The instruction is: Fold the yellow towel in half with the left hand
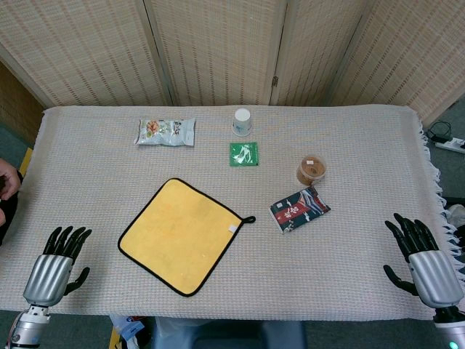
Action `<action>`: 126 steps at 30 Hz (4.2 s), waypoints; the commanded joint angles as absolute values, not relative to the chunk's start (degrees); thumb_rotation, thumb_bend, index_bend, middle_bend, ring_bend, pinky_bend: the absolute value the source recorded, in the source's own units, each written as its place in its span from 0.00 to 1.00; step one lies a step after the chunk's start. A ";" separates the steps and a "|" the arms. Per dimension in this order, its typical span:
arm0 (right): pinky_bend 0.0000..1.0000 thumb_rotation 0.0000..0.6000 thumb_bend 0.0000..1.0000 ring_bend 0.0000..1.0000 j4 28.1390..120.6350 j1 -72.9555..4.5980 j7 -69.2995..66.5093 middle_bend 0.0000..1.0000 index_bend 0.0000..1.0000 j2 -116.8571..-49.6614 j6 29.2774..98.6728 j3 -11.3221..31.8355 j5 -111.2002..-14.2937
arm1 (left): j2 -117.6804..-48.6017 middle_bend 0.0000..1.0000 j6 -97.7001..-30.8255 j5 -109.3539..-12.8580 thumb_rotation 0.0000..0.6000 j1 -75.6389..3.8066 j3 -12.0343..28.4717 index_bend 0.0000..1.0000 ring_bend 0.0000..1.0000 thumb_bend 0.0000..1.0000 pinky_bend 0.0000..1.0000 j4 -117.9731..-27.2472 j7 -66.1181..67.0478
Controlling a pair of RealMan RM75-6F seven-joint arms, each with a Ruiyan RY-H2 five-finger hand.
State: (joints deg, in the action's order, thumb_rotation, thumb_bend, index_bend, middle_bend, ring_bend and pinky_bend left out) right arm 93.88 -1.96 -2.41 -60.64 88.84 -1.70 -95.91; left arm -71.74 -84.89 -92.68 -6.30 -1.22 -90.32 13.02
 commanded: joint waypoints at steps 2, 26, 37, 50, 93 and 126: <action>0.00 1.00 0.36 0.00 93.83 -2.01 -2.56 0.00 0.00 -60.63 88.73 -1.86 -96.23 | -71.84 0.13 -84.85 -92.64 1.00 -6.31 -1.23 0.13 0.08 0.38 0.00 -90.25 13.09; 0.00 1.00 0.36 0.00 93.29 -2.27 -2.61 0.00 0.00 -61.34 88.65 -1.87 -97.27 | -76.29 1.00 -71.81 -92.16 1.00 -22.00 6.48 0.36 1.00 0.39 1.00 -89.24 -4.35; 0.00 1.00 0.36 0.00 91.57 -3.34 -4.68 0.00 0.00 -61.76 85.81 -0.38 -92.93 | -82.84 1.00 -52.42 -78.04 1.00 -34.82 13.94 0.38 1.00 0.43 1.00 -76.61 -11.42; 0.00 1.00 0.36 0.00 89.24 -3.73 -7.55 0.00 0.00 -61.97 83.38 0.77 -88.61 | -95.54 1.00 -43.84 -76.50 1.00 -44.62 15.19 0.35 1.00 0.44 1.00 -51.84 -23.88; 0.00 1.00 0.36 0.00 86.03 -2.30 -12.26 0.00 0.00 -61.48 82.70 2.51 -83.91 | -115.45 1.00 -30.47 -81.59 1.00 -57.35 8.33 0.39 1.00 0.51 1.00 -11.35 -48.19; 0.00 1.00 0.36 0.00 86.22 -2.04 -12.24 0.00 0.00 -61.34 82.28 2.63 -83.80 | -117.93 1.00 -30.31 -81.34 1.00 -57.16 7.35 0.48 1.00 0.51 1.00 -7.38 -49.23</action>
